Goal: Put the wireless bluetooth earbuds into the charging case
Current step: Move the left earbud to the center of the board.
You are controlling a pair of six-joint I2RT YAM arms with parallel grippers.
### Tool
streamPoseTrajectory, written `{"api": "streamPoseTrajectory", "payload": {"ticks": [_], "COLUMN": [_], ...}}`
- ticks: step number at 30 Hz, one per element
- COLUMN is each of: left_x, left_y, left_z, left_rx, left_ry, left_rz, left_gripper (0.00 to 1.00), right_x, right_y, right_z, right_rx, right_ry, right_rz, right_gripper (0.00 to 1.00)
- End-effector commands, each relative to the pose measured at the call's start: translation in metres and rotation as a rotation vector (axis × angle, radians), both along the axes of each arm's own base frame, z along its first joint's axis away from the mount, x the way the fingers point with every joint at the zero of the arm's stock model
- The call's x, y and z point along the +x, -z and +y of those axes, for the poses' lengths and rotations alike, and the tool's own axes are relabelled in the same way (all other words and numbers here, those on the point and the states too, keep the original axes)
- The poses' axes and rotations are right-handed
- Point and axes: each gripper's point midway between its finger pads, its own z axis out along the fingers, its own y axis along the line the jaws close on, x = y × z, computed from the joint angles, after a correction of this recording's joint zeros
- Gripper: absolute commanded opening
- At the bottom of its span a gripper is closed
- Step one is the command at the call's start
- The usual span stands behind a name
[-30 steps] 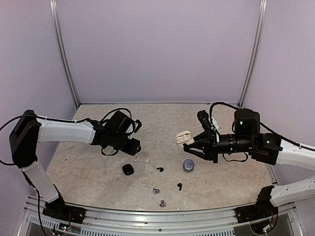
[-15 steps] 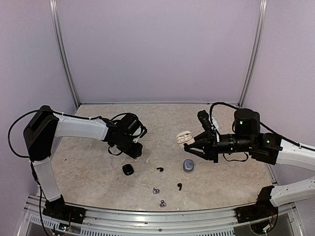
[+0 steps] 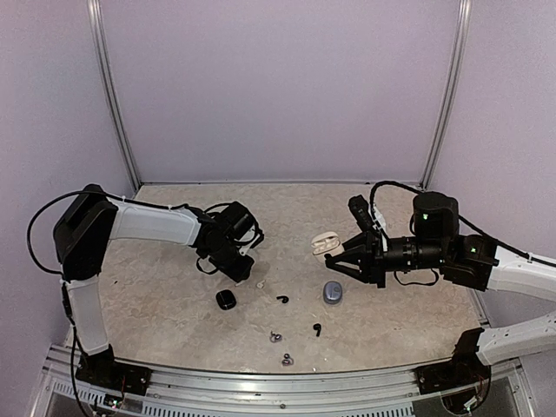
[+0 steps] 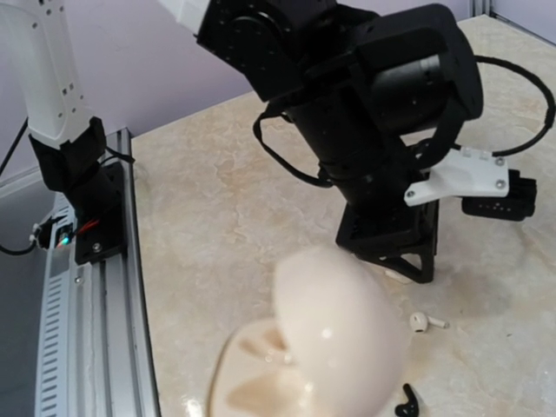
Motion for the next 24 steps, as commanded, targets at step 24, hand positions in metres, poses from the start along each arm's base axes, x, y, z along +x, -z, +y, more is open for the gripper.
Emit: {"api": "streamPoseTrajectory", "payload": {"ticks": [24], "left_x": [-0.049], "left_y": [0.016], "left_z": [0.091], "left_rx": [0.150], "left_ry": [-0.149], "left_rz": [0.146], "left_gripper": [0.18], "right_x": [0.001], "right_y": [0.000], "right_z": [0.001], "right_rx": [0.014], "right_ry": [-0.026], "right_rz": [-0.022], "right_gripper": [0.06]}}
